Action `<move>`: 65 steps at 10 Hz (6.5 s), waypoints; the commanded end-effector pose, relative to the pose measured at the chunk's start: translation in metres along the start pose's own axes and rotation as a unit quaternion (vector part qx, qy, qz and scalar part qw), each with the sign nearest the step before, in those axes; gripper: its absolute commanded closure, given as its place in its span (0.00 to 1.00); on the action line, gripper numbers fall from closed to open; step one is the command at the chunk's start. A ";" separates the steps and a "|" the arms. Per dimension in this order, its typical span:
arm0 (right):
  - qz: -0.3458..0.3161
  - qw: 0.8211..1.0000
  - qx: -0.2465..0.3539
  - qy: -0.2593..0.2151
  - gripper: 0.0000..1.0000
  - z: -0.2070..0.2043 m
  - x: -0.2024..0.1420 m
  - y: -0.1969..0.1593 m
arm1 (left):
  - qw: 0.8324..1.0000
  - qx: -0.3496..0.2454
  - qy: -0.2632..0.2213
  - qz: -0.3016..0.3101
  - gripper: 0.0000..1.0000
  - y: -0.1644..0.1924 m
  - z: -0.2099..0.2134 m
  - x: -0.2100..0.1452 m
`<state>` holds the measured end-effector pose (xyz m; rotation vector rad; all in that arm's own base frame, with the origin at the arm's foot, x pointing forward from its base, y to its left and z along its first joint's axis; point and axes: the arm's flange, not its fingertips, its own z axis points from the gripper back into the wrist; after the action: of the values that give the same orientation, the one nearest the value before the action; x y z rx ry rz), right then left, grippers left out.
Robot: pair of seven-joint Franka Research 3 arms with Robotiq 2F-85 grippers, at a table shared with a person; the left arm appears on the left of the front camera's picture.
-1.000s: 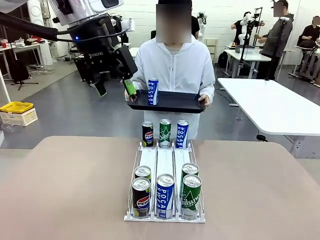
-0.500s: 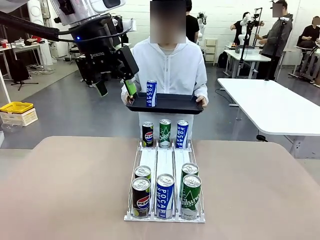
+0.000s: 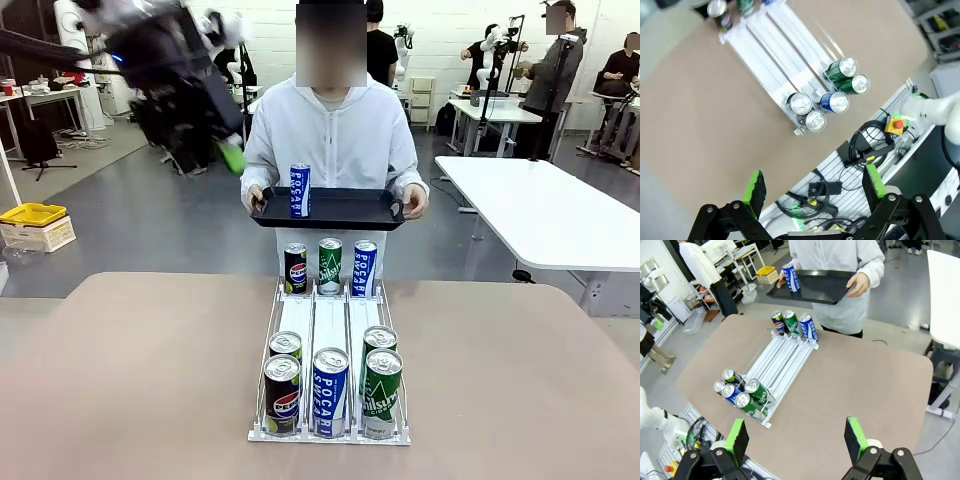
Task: Retrieve and hand over the desired beverage to the person.
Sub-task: Pick up another can of the same type that the person held from the Automatic Can Dispenser.
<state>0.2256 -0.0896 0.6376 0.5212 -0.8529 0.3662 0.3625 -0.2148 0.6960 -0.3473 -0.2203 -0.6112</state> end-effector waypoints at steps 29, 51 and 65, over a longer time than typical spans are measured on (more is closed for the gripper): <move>-0.002 1.000 0.000 0.000 0.00 -0.001 0.001 -0.001 | 0.974 -0.058 -0.220 0.003 0.00 0.188 0.054 -0.155; -0.002 1.000 0.000 0.000 0.00 -0.001 0.001 -0.001 | 0.974 -0.058 -0.220 0.003 0.00 0.188 0.054 -0.155; -0.112 0.977 -0.068 0.168 0.00 -0.146 0.025 0.100 | 0.974 -0.058 -0.220 0.003 0.00 0.188 0.054 -0.155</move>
<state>0.2673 0.0425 0.6021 0.4077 -0.5452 0.3087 0.3447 0.0285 0.6514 -0.5955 -0.6087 -0.5383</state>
